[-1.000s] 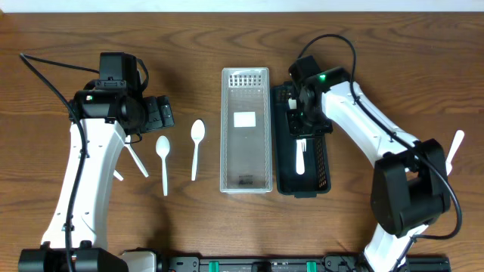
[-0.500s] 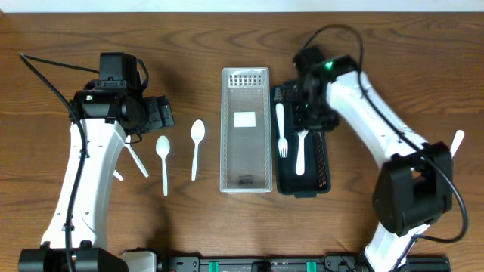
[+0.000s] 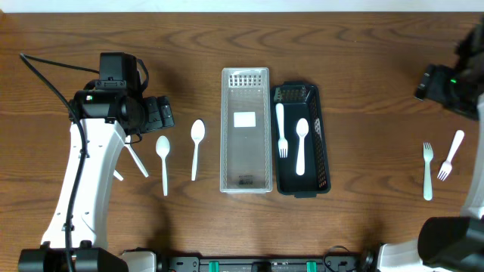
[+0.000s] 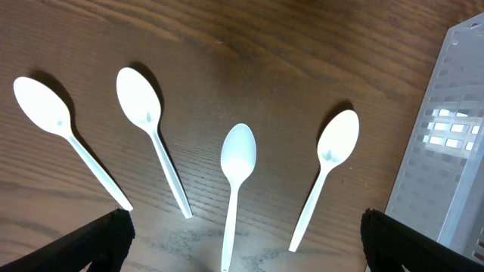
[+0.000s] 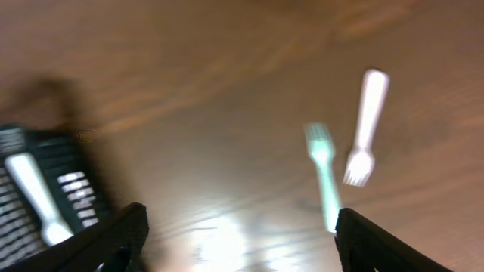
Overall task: Pack container
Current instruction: 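Return the right gripper to the right and grasp another white fork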
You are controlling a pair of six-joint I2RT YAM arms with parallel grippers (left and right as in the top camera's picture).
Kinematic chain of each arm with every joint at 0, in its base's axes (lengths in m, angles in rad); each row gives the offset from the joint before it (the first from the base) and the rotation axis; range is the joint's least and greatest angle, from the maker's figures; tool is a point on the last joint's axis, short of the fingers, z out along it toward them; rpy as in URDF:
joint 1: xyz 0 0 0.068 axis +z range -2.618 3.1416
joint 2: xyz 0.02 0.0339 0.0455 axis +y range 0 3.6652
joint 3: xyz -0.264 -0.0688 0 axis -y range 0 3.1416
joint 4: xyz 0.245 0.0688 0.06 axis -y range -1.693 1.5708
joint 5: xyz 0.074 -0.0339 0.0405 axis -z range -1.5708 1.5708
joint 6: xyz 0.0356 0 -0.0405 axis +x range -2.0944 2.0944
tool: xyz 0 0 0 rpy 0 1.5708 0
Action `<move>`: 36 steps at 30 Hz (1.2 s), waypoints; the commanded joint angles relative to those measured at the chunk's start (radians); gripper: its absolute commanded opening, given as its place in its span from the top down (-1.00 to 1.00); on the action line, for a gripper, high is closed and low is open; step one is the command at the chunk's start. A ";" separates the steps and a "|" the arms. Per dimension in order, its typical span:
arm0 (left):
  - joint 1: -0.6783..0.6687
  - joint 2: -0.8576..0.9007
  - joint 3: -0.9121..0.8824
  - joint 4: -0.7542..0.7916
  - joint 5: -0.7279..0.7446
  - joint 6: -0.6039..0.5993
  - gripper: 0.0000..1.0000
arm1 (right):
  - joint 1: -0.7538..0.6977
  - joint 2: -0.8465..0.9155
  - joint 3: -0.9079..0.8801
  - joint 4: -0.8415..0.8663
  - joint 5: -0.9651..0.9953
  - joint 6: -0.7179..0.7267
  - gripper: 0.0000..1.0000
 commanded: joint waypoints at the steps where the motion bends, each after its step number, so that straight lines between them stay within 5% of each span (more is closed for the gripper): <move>1: 0.004 0.002 0.017 -0.003 -0.008 0.018 -0.96 | -0.084 0.039 -0.093 0.026 0.002 -0.149 -0.70; 14: 0.004 0.002 0.017 -0.003 -0.008 0.018 -0.96 | -0.187 0.047 -0.577 0.470 -0.006 -0.249 -0.80; 36: 0.004 0.002 0.016 -0.006 -0.008 0.018 -0.96 | -0.225 0.205 -0.605 0.584 -0.037 -0.245 -0.79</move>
